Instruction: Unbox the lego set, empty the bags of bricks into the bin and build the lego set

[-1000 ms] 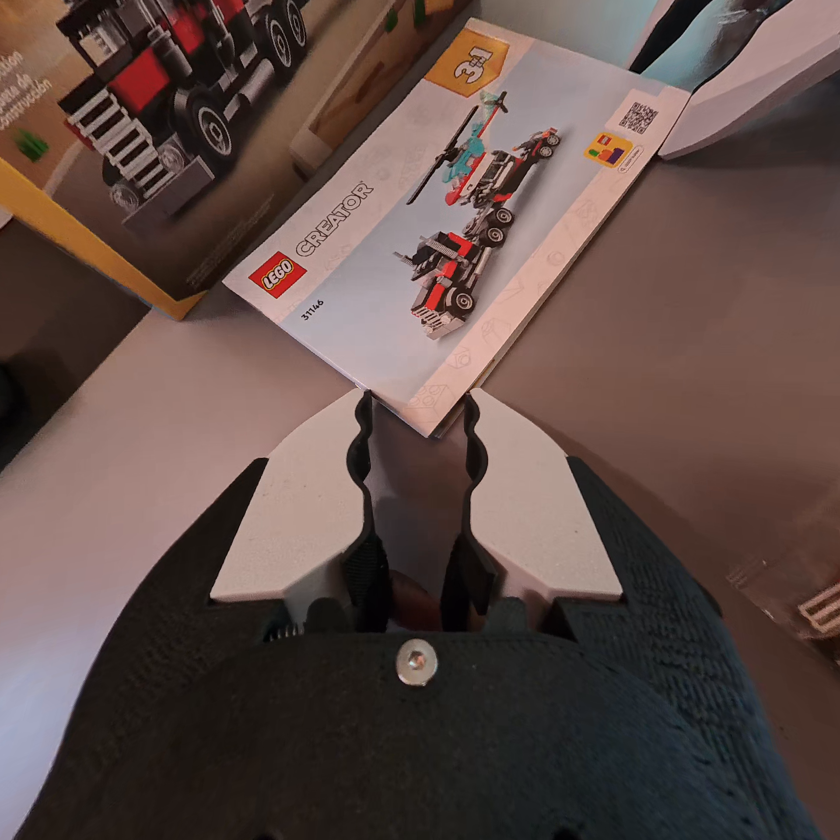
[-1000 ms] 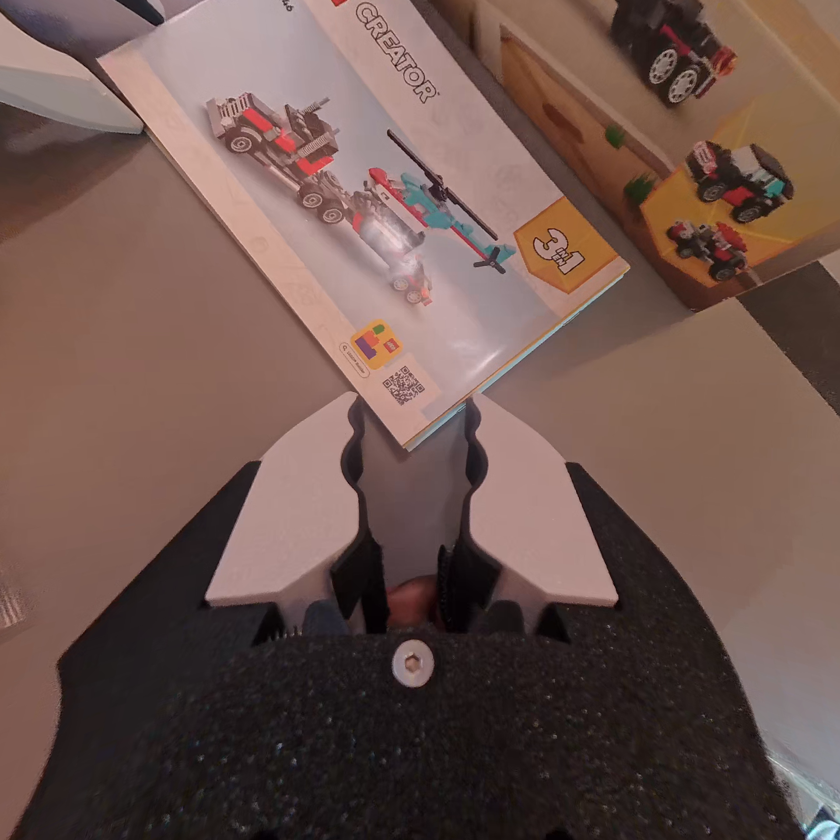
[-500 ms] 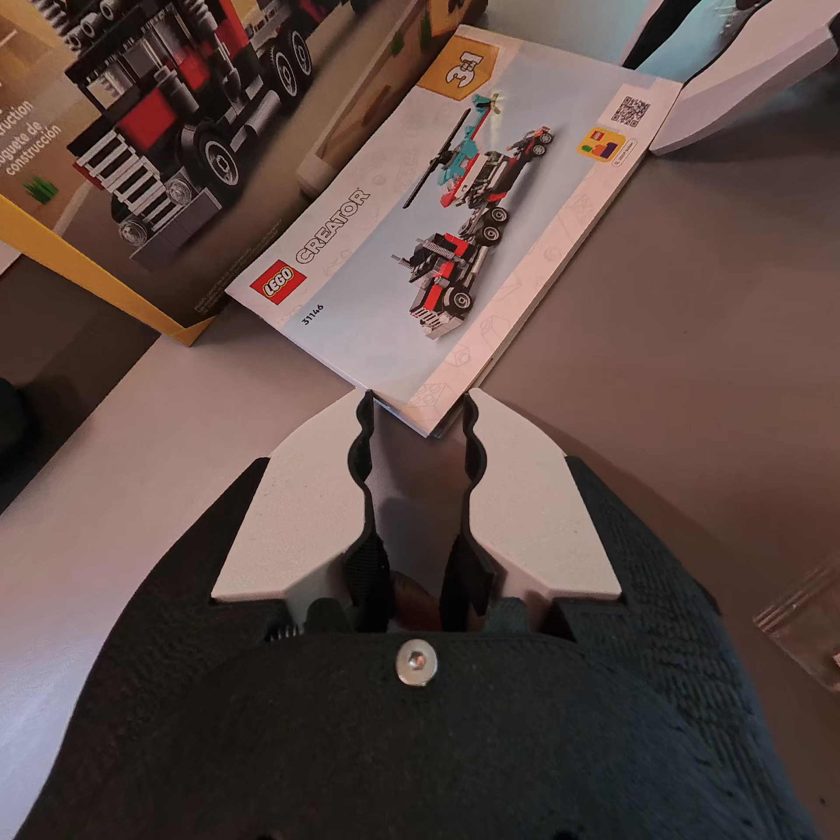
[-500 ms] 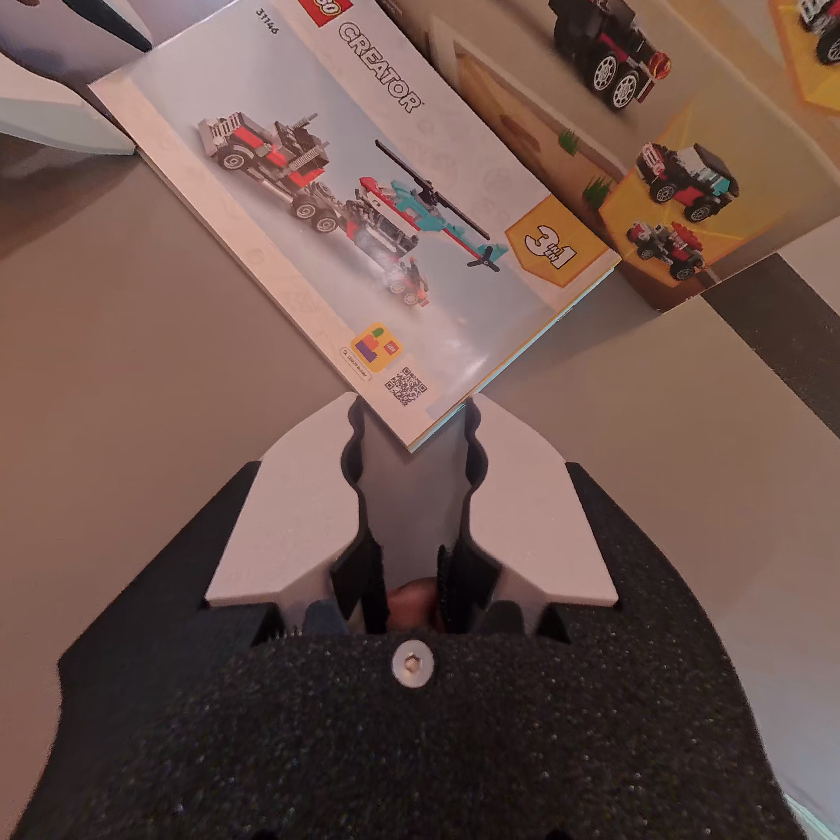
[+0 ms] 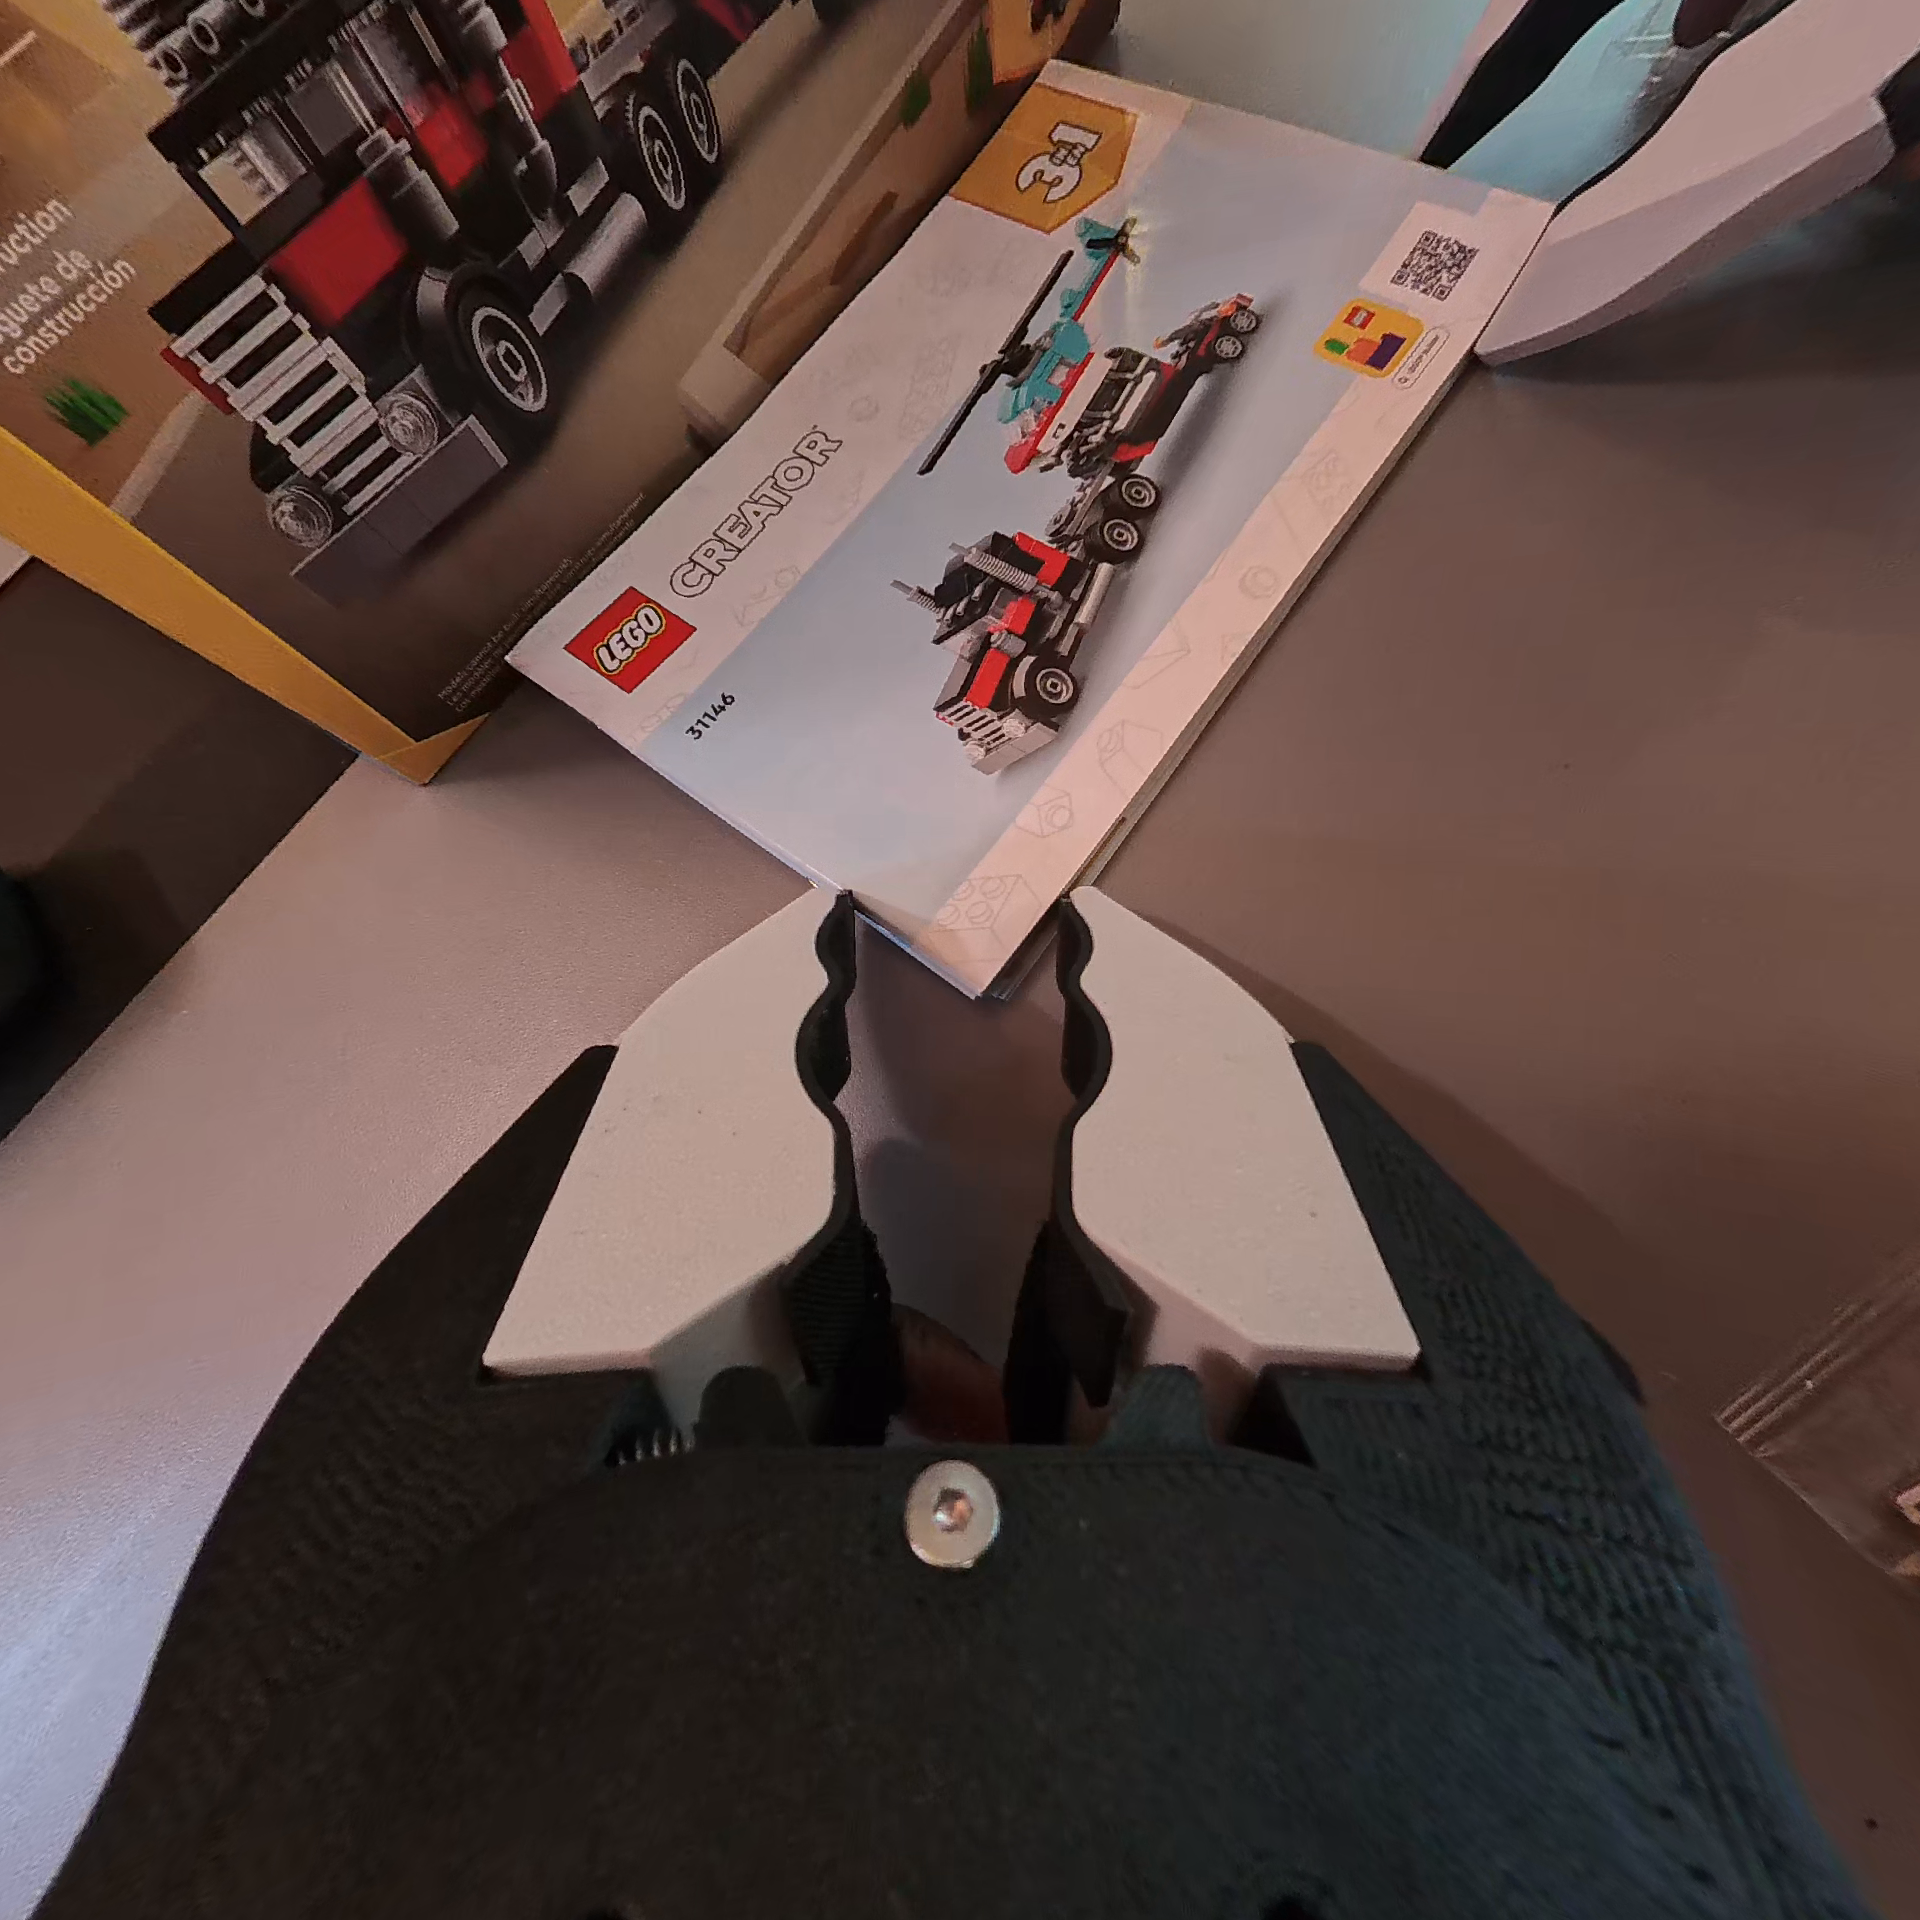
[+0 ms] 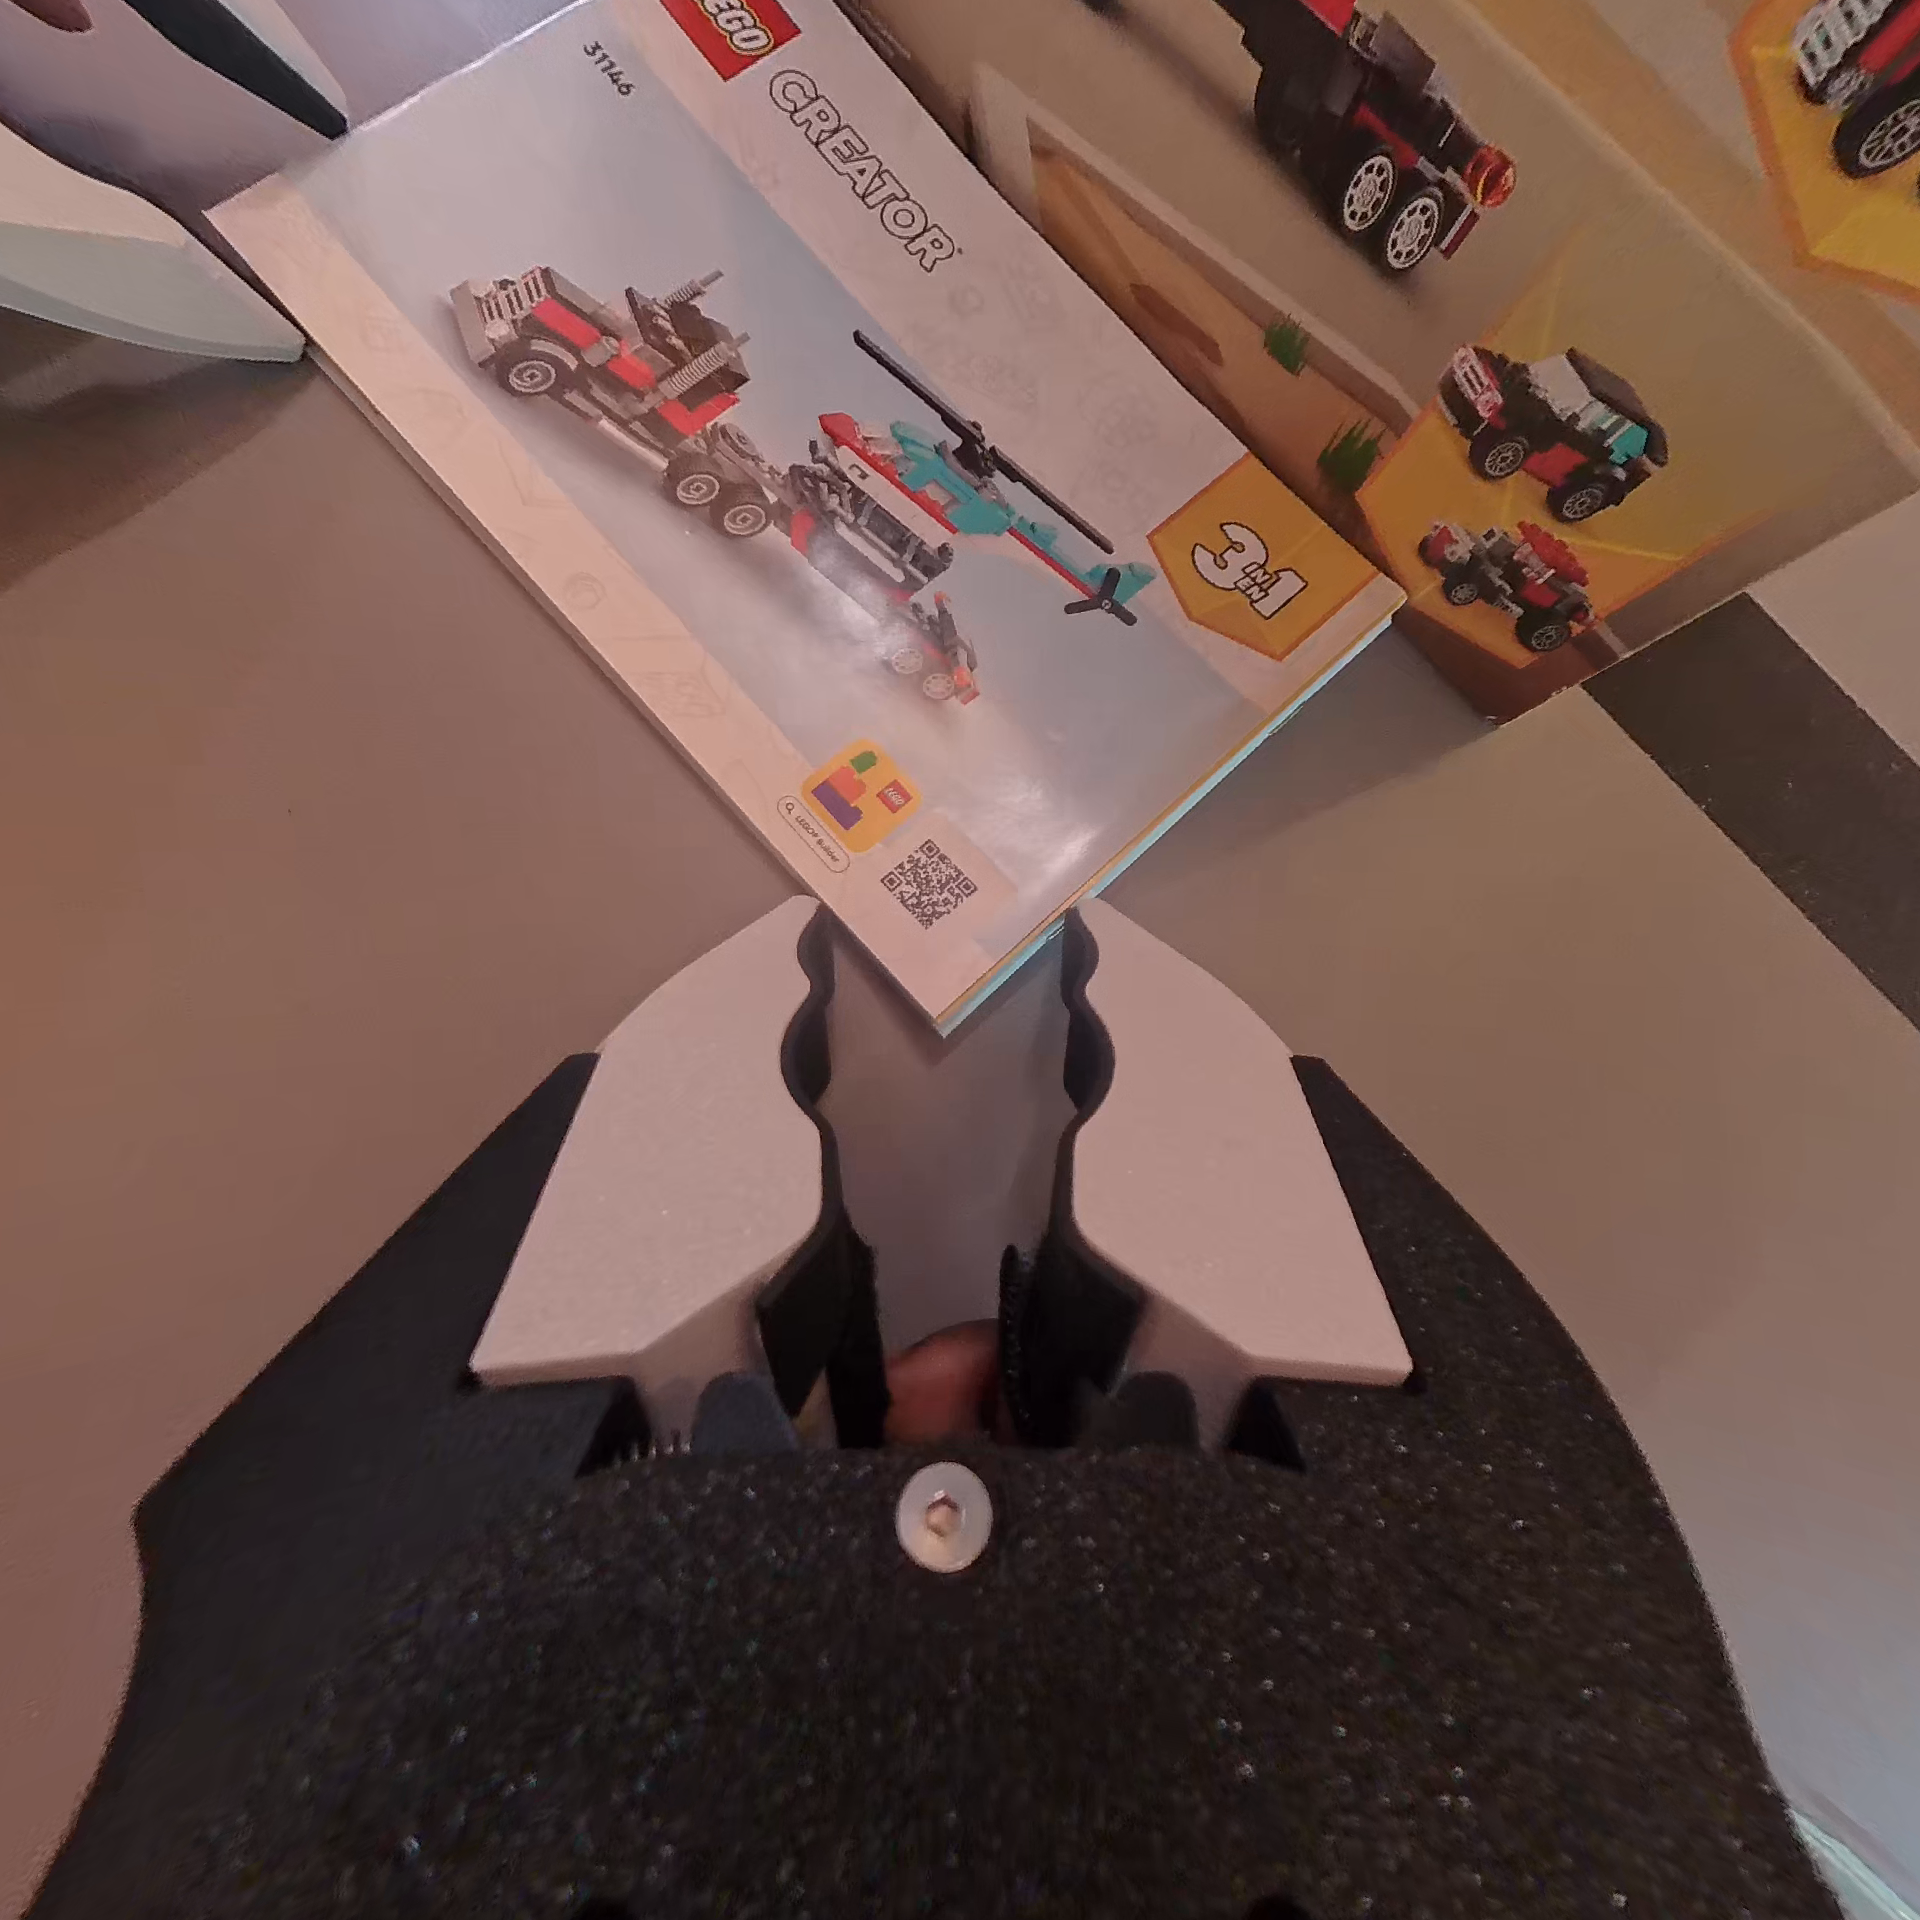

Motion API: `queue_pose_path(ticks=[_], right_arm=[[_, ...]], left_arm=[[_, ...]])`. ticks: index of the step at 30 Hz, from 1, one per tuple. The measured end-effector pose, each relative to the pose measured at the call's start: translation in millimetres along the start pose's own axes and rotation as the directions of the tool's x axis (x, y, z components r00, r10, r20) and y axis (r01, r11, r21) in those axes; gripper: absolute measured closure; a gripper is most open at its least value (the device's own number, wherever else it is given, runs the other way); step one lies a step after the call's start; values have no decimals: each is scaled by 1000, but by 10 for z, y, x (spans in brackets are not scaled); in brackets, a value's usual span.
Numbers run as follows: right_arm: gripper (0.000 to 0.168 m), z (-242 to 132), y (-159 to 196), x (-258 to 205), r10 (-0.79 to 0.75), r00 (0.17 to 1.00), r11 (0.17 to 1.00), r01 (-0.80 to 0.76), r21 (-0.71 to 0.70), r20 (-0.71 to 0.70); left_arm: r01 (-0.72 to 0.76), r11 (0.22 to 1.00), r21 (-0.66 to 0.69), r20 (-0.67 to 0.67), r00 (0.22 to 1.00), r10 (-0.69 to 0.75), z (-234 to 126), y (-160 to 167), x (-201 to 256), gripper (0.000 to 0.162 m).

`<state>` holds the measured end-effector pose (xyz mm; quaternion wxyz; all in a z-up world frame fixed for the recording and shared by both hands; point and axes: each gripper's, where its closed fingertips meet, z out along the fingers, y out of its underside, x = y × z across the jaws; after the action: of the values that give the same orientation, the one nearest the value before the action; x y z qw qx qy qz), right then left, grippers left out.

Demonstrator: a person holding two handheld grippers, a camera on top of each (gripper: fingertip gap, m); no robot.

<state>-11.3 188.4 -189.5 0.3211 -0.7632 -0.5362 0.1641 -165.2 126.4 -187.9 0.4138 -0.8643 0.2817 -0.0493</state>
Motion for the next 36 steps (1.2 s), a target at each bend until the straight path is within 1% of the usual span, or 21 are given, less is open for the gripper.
queue_pose_path(ticks=[14,28,29,30,31,32,34,36], right_arm=[[126,1,-4,0,2,1000,1000,-2,14,-10],[127,3,-9,0,-3,1000,1000,3,25,-23],[126,-1,-9,-6,-9,1000,1000,9,21,-20],[118,-14,-8,-39,-25,1000,1000,25,13,2],[112,-51,-37,-73,-43,999,999,43,20,22],[109,-120,-105,-89,-60,998,997,59,53,28],[108,-336,-299,-73,-64,998,987,60,146,25],[108,-611,-490,-16,-34,999,971,27,238,26]], left_arm=[[0,1000,2,14,1000,0,0,-4,-16,124],[19,1000,2,33,999,-19,-1,-1,-51,117],[17,1000,2,35,999,-17,-4,-1,-51,117],[9,1000,0,32,999,-9,-13,3,-45,117],[-3,1000,-8,23,1000,3,-31,11,-35,114],[-11,1000,-19,15,1000,11,-59,17,-30,108],[-11,1000,-10,13,1000,11,-159,-48,-40,102],[-7,999,41,14,1000,6,-318,-215,-48,102]])
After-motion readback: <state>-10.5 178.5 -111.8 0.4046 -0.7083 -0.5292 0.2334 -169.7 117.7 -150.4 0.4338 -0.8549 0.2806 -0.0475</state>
